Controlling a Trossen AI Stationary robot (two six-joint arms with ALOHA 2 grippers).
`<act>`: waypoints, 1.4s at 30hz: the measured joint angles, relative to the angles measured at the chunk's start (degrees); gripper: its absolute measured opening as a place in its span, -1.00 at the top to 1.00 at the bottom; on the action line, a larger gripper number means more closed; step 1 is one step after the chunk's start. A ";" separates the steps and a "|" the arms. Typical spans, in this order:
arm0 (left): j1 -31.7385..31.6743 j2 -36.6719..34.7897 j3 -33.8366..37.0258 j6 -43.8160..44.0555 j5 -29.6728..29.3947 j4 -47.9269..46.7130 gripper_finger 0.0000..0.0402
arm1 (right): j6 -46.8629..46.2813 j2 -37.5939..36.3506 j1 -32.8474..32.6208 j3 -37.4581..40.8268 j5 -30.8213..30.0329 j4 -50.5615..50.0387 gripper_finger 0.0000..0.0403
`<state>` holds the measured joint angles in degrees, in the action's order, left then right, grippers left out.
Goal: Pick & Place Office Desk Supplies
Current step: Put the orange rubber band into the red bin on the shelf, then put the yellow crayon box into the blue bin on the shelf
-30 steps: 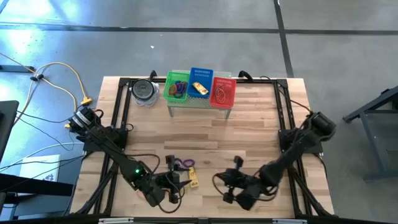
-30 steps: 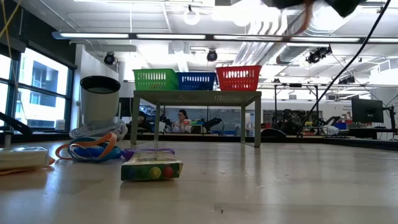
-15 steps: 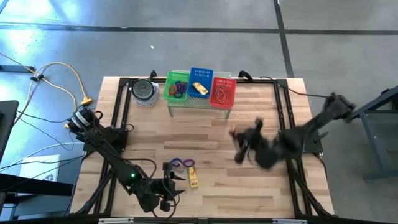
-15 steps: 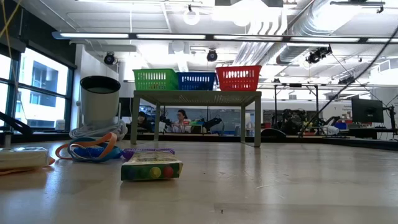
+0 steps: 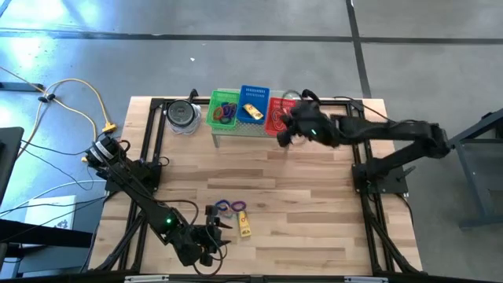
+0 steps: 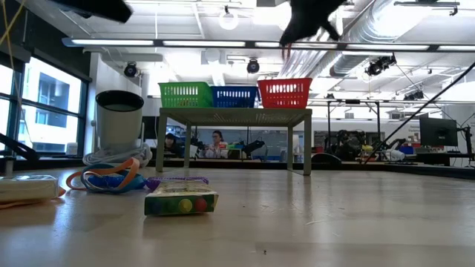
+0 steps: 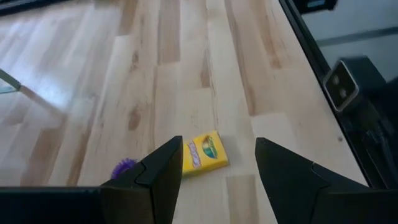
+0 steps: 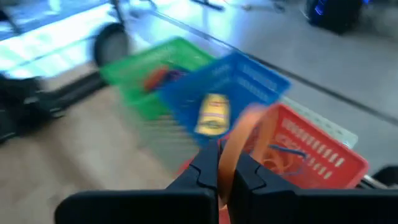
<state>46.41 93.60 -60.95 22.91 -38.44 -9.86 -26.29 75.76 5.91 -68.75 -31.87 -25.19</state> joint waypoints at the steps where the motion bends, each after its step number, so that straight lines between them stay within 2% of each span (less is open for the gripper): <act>1: 0.00 0.00 0.00 0.04 0.76 -0.52 0.04 | -0.92 1.23 1.48 0.00 0.89 0.20 0.99; 4: 0.00 0.00 0.00 0.09 2.84 -2.18 0.04 | -2.44 5.09 5.01 0.00 3.45 0.09 0.99; 8: 0.03 0.00 0.00 1.65 4.20 -4.32 0.04 | -2.53 9.74 7.08 0.04 3.96 0.55 0.99; 14: 0.64 0.00 0.00 4.90 5.31 -6.60 0.04 | -1.95 10.59 7.90 0.04 4.08 0.74 0.99; 17: 0.66 0.00 0.00 5.01 5.31 -6.68 0.04 | -2.01 10.43 8.01 0.04 6.49 0.60 0.93; 20: 0.63 0.00 0.00 5.01 5.29 -6.67 0.04 | -3.44 10.28 8.55 0.02 8.39 0.61 0.75; 26: 0.63 0.00 0.00 5.43 5.27 -6.41 0.04 | -5.26 10.28 8.92 0.02 9.48 0.67 0.19; 30: 0.35 0.00 0.00 5.43 5.27 -6.41 0.04 | -3.93 10.08 8.67 0.02 7.54 5.40 -0.03; 35: 0.20 0.00 0.01 5.46 5.19 -6.47 0.04 | 0.91 7.25 5.98 0.02 3.63 13.87 -0.06; 42: 0.44 0.00 0.02 5.63 5.20 -6.63 0.04 | 2.89 -0.35 -0.65 -0.06 7.84 20.69 0.02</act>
<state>46.85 93.60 -60.93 28.53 -33.23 -16.49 -23.40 75.41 5.26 -68.81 -24.03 -4.51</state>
